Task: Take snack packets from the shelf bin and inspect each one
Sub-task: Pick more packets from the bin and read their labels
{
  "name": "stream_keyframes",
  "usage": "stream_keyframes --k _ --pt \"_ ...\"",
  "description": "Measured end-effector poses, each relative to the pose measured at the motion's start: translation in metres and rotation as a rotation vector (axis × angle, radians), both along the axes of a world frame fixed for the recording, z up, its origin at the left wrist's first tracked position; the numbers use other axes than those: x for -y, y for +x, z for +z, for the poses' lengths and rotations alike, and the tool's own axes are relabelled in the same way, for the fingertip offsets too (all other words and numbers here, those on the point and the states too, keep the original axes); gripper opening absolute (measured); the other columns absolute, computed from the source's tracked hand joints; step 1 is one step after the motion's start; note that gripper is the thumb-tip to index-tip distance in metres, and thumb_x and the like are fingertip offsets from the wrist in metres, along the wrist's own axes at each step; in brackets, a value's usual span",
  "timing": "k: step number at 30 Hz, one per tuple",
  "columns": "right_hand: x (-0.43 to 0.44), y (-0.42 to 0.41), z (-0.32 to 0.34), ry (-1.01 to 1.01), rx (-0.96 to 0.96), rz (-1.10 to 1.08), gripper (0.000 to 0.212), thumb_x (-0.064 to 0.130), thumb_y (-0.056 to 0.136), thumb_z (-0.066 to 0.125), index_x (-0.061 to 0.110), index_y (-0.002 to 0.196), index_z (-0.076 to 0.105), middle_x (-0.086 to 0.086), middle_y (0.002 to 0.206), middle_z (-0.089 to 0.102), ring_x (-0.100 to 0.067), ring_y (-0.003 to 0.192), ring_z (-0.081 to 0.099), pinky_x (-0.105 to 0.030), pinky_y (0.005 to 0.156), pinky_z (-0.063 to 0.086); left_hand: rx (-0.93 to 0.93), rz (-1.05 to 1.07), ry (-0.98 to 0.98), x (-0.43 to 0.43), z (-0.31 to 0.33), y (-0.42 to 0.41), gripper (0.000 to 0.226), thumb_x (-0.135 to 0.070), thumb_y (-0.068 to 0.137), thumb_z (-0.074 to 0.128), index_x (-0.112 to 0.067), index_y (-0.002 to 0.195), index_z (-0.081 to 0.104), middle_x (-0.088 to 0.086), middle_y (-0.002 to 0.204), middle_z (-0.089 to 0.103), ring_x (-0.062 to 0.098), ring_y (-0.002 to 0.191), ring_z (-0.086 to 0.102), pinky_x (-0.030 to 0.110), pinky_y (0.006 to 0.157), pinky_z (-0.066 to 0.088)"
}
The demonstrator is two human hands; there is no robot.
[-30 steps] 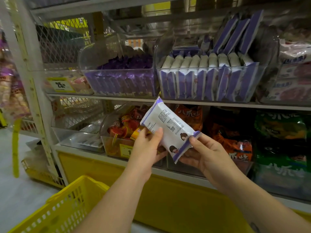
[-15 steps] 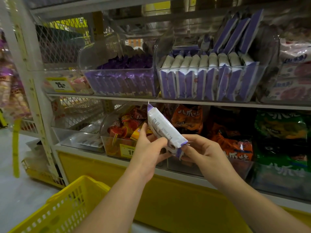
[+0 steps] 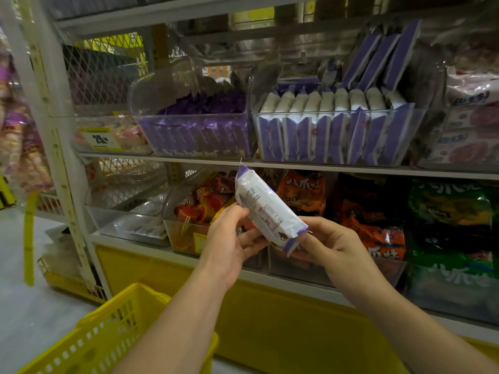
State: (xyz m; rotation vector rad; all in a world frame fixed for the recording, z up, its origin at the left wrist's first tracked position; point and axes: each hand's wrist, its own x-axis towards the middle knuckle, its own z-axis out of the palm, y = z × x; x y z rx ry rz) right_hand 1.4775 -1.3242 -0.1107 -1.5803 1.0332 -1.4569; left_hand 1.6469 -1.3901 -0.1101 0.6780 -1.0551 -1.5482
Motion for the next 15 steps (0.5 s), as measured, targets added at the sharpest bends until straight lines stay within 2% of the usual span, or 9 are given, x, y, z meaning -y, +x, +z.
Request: stream_keyframes --k 4,6,7,9,11,12,14,15 --pt "-0.001 0.002 0.005 0.021 0.114 0.016 0.025 0.028 0.081 0.06 0.024 0.103 0.07 0.004 0.104 0.074 -0.016 0.097 0.071 -0.023 0.072 0.058 0.11 -0.023 -0.146 -0.008 0.006 -0.002 0.034 -0.031 0.096 0.053 -0.035 0.13 0.054 -0.002 0.105 0.073 0.022 0.102 0.07 0.04 0.074 0.057" --pt "-0.001 0.005 0.011 0.047 0.227 0.056 0.029 0.027 0.082 0.059 0.015 0.107 0.066 -0.003 0.106 0.074 -0.022 0.098 0.071 -0.029 0.073 0.059 0.166 -0.087 -0.232 -0.016 0.011 -0.004 0.053 -0.032 0.092 0.059 -0.05 0.138 0.039 -0.002 0.117 0.069 0.023 0.106 0.068 0.036 0.071 0.056" --pt "-0.003 0.005 0.015 0.048 0.255 0.072 0.03 0.026 0.082 0.057 0.014 0.109 0.064 -0.005 0.107 0.074 -0.023 0.098 0.071 -0.03 0.074 0.059 0.161 -0.119 -0.257 -0.019 0.014 -0.006 0.064 -0.03 0.09 0.061 -0.057 0.139 0.032 0.0 0.12 0.067 0.024 0.106 0.068 0.035 0.071 0.056" --pt "-0.007 0.006 0.027 0.037 0.218 0.058 0.029 0.026 0.084 0.055 0.016 0.11 0.063 -0.004 0.107 0.074 -0.019 0.097 0.071 -0.029 0.074 0.059 0.063 -0.156 -0.273 -0.023 0.021 -0.008 0.075 -0.02 0.088 0.064 -0.057 0.142 0.026 0.005 0.124 0.066 0.029 0.11 0.066 0.038 0.074 0.058" --pt "-0.012 0.005 0.042 -0.026 0.059 -0.039 0.028 0.022 0.088 0.058 0.024 0.116 0.06 0.002 0.113 0.071 -0.009 0.098 0.07 -0.02 0.074 0.057 -0.087 -0.159 -0.258 -0.027 0.031 -0.009 0.082 -0.01 0.085 0.064 -0.051 0.145 0.027 0.011 0.127 0.065 0.032 0.114 0.064 0.04 0.078 0.059" --pt "-0.014 0.002 0.052 -0.089 -0.083 -0.12 0.039 0.022 0.088 0.062 0.033 0.125 0.052 0.013 0.121 0.065 0.0 0.101 0.066 -0.014 0.077 0.054 -0.147 -0.156 -0.25 -0.029 0.037 -0.01 0.084 -0.007 0.082 0.064 -0.05 0.145 0.028 0.011 0.127 0.065 0.033 0.113 0.064 0.04 0.077 0.059" --pt "-0.021 -0.005 0.078 -0.264 -0.441 -0.263 0.075 0.033 0.083 0.07 0.054 0.138 0.024 0.038 0.132 0.036 0.016 0.118 0.046 -0.005 0.091 0.043 -0.205 -0.14 -0.257 -0.031 0.051 -0.013 0.086 -0.007 0.077 0.066 -0.05 0.143 0.032 0.007 0.126 0.066 0.031 0.11 0.067 0.039 0.074 0.059" --pt "-0.024 -0.008 0.094 -0.359 -0.616 -0.279 0.085 0.039 0.08 0.071 0.06 0.138 0.013 0.041 0.136 0.026 0.018 0.127 0.033 -0.005 0.1 0.035 -0.203 -0.133 -0.285 -0.031 0.06 -0.016 0.086 -0.007 0.076 0.068 -0.05 0.142 0.034 0.005 0.126 0.066 0.03 0.109 0.067 0.038 0.073 0.059"
